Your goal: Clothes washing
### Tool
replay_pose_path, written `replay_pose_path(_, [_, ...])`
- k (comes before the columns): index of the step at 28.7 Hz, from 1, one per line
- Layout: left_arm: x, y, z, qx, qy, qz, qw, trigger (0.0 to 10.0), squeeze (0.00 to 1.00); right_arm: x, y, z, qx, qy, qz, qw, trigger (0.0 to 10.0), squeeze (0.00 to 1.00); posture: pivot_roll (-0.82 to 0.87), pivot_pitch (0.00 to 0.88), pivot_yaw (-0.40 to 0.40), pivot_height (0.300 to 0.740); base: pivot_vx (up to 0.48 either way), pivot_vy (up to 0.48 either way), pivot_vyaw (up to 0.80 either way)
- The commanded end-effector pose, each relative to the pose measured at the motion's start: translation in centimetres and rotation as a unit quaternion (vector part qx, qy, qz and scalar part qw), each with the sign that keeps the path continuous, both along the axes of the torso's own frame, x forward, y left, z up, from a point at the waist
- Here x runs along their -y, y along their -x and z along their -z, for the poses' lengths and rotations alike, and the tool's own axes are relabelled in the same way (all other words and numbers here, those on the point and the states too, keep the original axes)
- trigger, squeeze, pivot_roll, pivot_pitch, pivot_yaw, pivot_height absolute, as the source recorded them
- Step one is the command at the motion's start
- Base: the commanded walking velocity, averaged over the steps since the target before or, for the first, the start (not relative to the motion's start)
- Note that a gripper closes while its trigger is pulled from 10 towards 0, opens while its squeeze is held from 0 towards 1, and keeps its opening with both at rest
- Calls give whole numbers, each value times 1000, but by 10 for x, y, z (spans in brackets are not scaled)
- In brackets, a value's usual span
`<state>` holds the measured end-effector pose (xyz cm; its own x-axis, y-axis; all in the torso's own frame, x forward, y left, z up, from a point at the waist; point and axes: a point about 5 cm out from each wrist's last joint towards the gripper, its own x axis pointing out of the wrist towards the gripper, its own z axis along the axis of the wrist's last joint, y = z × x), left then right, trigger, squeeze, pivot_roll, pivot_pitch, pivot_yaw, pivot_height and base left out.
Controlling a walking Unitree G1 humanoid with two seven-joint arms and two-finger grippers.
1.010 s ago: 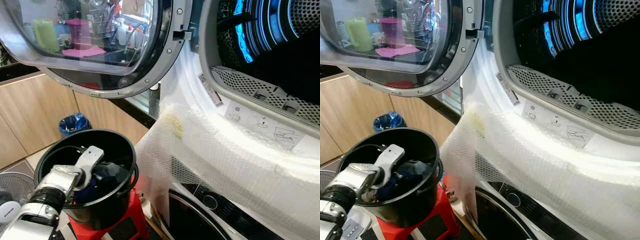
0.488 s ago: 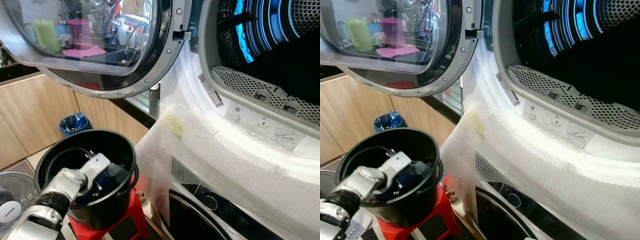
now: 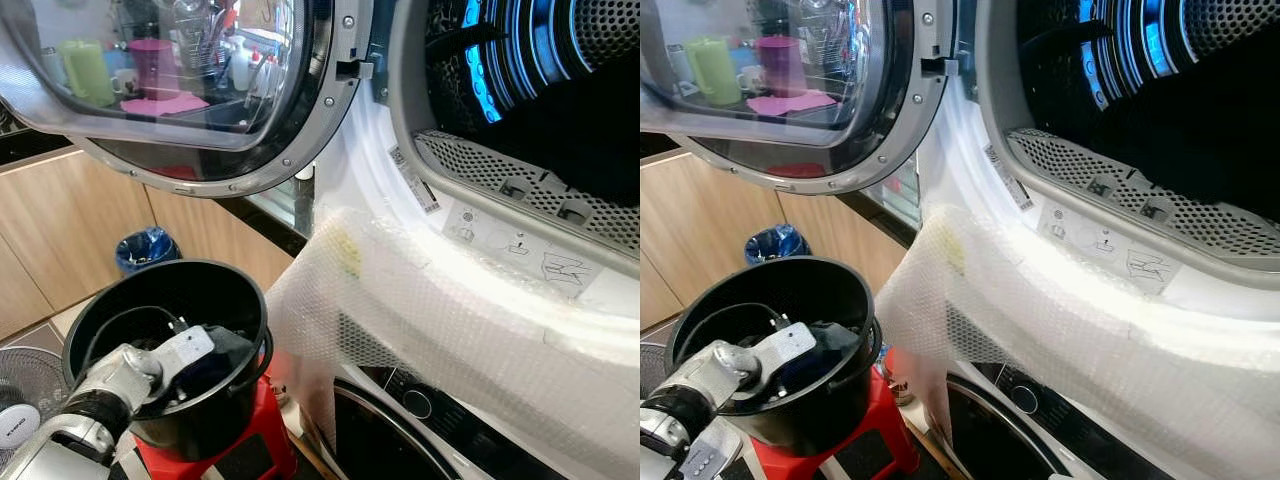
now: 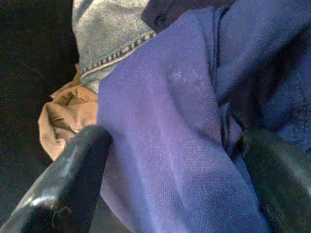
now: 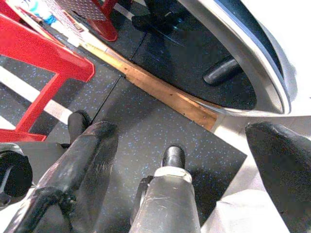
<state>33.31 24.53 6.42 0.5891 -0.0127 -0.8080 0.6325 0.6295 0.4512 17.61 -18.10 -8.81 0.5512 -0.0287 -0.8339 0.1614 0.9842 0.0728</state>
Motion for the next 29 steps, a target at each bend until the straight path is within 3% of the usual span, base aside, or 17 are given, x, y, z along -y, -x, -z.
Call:
replay_pose_path(1, [-8, 4, 3, -8, -29, 2, 1000, 0, 0, -1, 1, 1, -6, 1, -6, 1000, 10000, 0, 196, 93, -52, 740, 0, 0, 0])
replay_pose_path(17, [-6, 5, 7, -12, -47, 20, 999, 0, 0, 0, 0, 0, -8, 13, -23, 1000, 10000, 0, 195, 95, -58, 740, 0, 0, 0])
replay_pose_path(29, [1, 9, 14, -24, -12, 13, 1000, 0, 0, 0, 3, 2, -15, 22, -35, 999, 10000, 0, 189, 93, -59, 740, 0, 0, 0])
